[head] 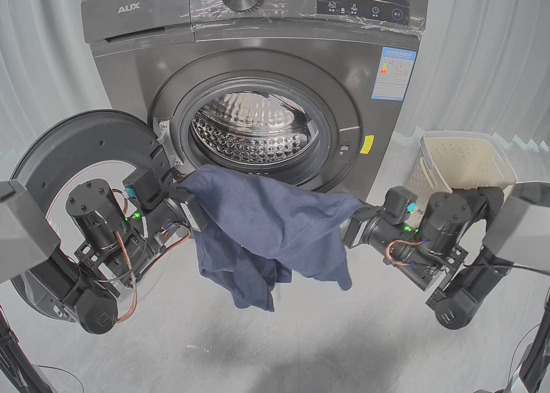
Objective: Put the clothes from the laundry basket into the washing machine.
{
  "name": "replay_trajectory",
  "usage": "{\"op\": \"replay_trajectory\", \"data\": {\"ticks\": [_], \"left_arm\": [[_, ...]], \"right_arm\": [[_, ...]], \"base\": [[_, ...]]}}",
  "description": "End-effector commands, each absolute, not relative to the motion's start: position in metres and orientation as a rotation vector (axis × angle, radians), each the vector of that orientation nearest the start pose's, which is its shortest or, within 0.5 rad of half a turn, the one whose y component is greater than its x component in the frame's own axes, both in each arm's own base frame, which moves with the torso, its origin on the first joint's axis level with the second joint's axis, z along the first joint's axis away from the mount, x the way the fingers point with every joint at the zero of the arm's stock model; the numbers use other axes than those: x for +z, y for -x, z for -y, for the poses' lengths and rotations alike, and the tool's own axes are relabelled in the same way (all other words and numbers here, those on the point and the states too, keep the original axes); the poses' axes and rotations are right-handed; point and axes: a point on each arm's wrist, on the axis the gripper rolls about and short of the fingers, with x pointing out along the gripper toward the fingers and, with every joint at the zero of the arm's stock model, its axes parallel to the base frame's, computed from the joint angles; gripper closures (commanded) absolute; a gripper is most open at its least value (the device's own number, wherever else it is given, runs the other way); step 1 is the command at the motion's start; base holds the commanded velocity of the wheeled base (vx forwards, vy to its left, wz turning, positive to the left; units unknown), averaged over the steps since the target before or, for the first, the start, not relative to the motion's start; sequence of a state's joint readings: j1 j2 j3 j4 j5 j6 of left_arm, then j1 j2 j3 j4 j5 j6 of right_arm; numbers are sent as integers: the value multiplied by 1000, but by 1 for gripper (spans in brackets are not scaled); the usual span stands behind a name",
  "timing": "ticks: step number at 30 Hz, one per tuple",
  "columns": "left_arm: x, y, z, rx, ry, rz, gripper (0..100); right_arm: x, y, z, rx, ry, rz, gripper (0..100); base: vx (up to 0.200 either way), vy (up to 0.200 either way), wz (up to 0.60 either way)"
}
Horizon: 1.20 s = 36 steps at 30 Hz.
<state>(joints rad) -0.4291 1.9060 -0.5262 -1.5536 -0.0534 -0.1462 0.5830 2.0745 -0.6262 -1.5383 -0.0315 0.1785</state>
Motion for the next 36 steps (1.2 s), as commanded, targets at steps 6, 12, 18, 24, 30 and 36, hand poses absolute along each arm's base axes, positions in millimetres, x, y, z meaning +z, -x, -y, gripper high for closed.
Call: {"op": "replay_trajectory", "data": {"ticks": [6,12,18,24,30,36], "left_arm": [[142,-266,123,-491,173,113,100],[140,-265,121,-487,170,105,100],[136,-265,119,-480,168,87,100],[130,-267,119,-474,164,63,100],[128,-269,119,-471,161,59,100],[136,-272,116,-457,167,93,100]], "right_arm": [[182,-254,-167,564,-274,250,100],[195,-253,-168,555,-294,299,100],[204,-254,-171,540,-313,335,100],[217,-249,-176,532,-343,377,100],[221,-245,-182,546,-355,385,100],[217,-247,-179,536,-348,374,100]], "base": [[0,0,0],[0,0,0],[0,0,0],[0,0,0],[0,0,0],[0,0,0]]}}
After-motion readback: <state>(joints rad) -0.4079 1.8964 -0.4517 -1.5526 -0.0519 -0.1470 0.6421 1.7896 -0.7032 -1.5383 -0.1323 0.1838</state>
